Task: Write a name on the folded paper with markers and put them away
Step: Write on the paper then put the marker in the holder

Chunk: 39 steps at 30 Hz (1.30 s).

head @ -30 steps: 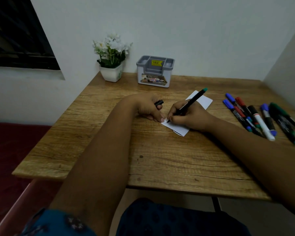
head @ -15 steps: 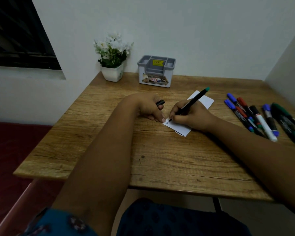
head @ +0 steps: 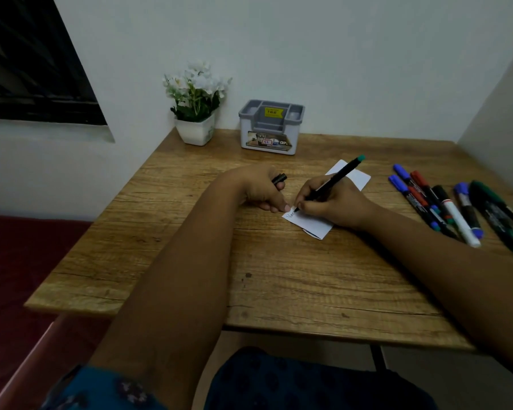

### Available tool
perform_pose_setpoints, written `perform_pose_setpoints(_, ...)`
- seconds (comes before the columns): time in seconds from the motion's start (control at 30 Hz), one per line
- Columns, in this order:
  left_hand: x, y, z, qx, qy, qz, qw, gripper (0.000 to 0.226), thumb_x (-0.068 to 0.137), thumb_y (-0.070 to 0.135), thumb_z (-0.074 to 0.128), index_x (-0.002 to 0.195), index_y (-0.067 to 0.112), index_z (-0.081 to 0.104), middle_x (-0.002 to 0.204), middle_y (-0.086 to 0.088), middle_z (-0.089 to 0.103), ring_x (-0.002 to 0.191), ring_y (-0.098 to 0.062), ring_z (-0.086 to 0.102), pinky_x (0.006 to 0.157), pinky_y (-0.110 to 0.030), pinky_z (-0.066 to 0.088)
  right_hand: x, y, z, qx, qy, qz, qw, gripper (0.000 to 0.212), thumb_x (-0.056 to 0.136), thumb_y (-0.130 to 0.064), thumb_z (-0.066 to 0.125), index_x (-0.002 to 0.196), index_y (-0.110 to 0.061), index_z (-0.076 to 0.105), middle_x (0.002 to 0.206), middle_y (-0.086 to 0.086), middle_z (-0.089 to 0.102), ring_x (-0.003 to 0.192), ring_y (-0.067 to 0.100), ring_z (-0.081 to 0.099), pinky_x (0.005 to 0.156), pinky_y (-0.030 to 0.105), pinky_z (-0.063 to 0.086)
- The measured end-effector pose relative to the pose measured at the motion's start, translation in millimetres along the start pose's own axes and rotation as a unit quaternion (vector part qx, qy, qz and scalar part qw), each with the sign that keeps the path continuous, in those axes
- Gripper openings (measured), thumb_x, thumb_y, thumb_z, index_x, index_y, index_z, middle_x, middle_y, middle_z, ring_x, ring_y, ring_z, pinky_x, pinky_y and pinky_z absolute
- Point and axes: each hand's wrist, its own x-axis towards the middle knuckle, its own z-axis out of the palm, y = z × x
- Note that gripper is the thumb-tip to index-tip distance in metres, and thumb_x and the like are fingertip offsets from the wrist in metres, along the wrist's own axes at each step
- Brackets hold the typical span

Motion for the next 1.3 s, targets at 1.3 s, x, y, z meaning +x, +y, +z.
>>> perform_pose_setpoints(1.3, -2.4, 5.0, -1.7, 0.029, -0.005, -0.018, 0.999, 0.04, 0.075, -0.002, 0.077, 0.074, 0.019, 0.043, 0.092, -0.01, 0.071, 0.068, -0.013, 0.067, 0.059, -0.02, 0.053, 1.5, -3.4, -2.5, 0.118, 0.068, 0.063, 0.989, 0.006, 0.087, -0.004, 0.064, 0.089, 0.0, 0.068, 0.083, -0.002, 0.07, 0.071, 0.001, 0.061, 0.065, 0.014, 0.047)
